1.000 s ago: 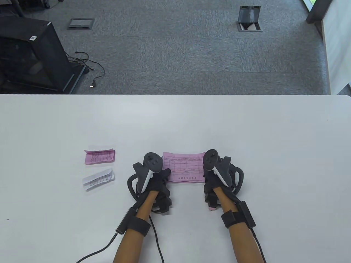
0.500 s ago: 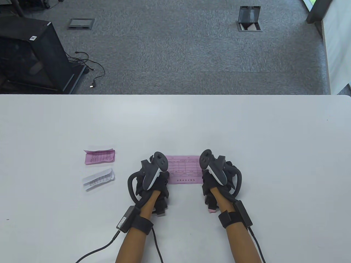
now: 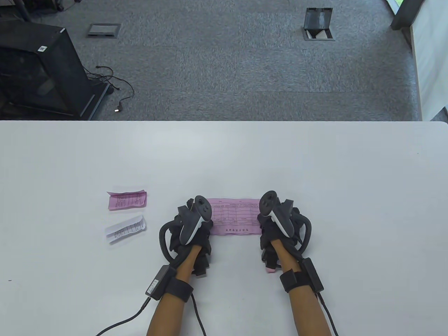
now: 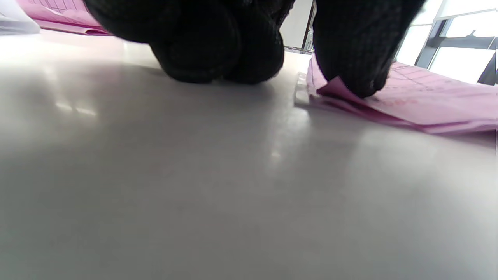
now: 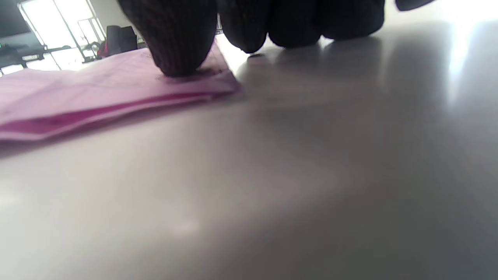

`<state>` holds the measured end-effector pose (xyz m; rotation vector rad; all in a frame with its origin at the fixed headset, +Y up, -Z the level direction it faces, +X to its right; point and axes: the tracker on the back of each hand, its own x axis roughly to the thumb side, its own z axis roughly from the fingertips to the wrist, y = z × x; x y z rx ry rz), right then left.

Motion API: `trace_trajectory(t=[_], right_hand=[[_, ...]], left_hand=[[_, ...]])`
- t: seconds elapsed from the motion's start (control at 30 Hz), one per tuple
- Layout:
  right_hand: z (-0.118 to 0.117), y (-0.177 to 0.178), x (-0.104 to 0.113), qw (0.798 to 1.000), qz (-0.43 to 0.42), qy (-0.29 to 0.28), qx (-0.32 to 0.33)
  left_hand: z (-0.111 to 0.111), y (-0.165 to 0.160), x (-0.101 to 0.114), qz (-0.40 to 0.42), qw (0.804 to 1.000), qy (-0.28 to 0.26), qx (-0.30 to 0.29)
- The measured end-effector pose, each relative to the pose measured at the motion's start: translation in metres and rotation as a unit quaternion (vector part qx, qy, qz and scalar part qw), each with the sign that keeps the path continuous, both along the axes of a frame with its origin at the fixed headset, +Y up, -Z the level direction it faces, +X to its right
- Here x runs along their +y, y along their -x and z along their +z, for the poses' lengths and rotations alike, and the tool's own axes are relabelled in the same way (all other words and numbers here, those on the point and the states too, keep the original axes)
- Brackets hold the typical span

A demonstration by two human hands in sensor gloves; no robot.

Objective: Unfold folded invoices and stack

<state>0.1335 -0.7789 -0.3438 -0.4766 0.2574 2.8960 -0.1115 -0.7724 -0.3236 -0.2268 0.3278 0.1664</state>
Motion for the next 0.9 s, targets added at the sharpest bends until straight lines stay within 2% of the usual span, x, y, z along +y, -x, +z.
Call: trace_trajectory(t=[0.2,0.3,0.47,0.63,0.73,0.9], right_hand=[[0.008,-0.017,0.007,0.994,-0.104,-0.024,0.000],[0.014,-0.025,0.011,0.988,-0.149,-0.045,0.015],[0.030,-0.042,0.021,0.984,-0.153,-0.083,0.042],[0.053,-0.058,0.031,0.979,-0.161,-0.098,0.076],[0.067,-0.067,0.033,0.976,-0.166,-0.108,0.094],[0.075,-0.073,0.027,0.969,-0.196,-0.107,0.108]], left_hand=[[0.014,0.013,0.011,0.074,0.997,-0.033,-0.014],[0.024,0.025,0.021,0.070,0.995,-0.067,-0.023],[0.044,0.060,0.037,0.058,0.994,-0.095,-0.003],[0.054,0.106,0.044,0.073,0.993,-0.077,0.050],[0.056,0.136,0.042,0.101,0.990,-0.033,0.095],[0.051,0.167,0.031,0.054,0.989,0.014,0.134]])
